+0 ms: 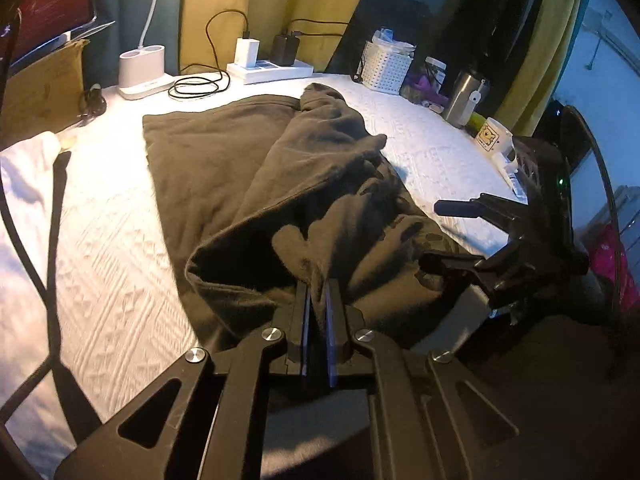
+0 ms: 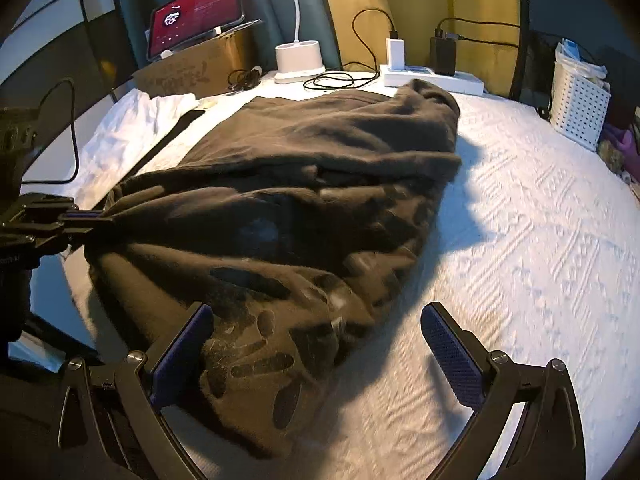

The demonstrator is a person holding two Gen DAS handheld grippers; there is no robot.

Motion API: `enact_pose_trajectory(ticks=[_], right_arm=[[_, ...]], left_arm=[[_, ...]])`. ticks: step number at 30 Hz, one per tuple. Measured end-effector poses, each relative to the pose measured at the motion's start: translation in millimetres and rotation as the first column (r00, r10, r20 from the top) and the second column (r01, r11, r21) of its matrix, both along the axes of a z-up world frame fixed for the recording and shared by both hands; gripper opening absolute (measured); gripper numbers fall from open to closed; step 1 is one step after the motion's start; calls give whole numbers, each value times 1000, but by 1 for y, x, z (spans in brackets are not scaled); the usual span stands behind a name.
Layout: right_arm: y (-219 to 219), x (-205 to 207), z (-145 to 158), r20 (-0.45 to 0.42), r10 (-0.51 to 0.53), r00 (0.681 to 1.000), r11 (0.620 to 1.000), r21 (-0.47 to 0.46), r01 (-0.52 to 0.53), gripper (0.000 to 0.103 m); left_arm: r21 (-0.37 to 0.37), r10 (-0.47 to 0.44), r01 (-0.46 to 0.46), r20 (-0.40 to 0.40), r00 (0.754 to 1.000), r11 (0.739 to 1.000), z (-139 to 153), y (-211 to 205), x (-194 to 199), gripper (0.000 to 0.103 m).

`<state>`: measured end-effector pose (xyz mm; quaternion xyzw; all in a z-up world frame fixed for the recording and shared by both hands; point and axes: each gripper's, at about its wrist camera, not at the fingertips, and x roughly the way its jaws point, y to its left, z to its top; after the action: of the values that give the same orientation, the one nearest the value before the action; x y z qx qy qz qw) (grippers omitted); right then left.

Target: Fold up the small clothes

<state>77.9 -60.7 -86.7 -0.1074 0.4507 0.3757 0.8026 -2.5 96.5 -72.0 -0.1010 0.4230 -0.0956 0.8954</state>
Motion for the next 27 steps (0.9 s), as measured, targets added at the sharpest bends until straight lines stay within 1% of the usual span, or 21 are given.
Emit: enact_pose_trajectory(ticks=[4,6,7,9,10,14,16,18,19,20,21,22,23,24,27], right_arm=[[-15,2,6,-23,-46,999,998,52,48,103],[-17,2,0,-9,-67,998,998,2,67,103],[-16,-2,-5,19,-61,998,996,-57,62,103],[-14,-13,-15,46,-23,999,990,-139,29,103],[-14,-22,-15,86,-6,996,989,-148,18,103],[-22,-24,-13,58,-4,998,988,-157,13,103],[-25,-21,-10,51,-16,999,988,-154,23,103],[-26,-17,-5,54,-21,998,989,-144,28,103],[-27,-15,-1,61,-21,998,991,-134,29,103],[-25,-12,3,67,-23,997,991,-127,31,103],[-25,-10,6,73,-24,997,992,-119,33,103],[-26,-9,10,80,-28,996,994,-106,36,103],[-28,-6,14,85,-35,996,995,-94,43,103],[-30,-2,19,92,-49,995,995,-81,57,103],[-36,9,30,100,-74,992,996,-49,79,103]], left_arm=[[21,29,-28,-20,999,999,-6,4,-1,5],[28,25,-23,-42,999,999,-14,5,-2,5],[32,23,-21,-51,998,999,-17,3,-3,5],[39,22,-20,-68,997,999,-23,2,-5,5],[41,26,-24,-71,997,999,-23,2,-6,5],[53,39,-36,-50,998,998,-13,5,-11,7],[75,43,-40,-34,999,996,-5,7,-12,7],[116,66,-65,-11,998,991,3,9,-11,7],[123,73,-72,-2,997,990,7,11,-10,8],[123,79,-79,8,997,989,10,12,-9,12],[121,87,-89,23,996,989,14,13,-7,26],[121,92,-95,32,995,988,16,14,-4,35],[122,94,-98,39,995,988,17,12,-1,53],[125,90,-95,47,995,988,19,11,4,57],[147,57,-63,44,997,987,20,1,25,57]])
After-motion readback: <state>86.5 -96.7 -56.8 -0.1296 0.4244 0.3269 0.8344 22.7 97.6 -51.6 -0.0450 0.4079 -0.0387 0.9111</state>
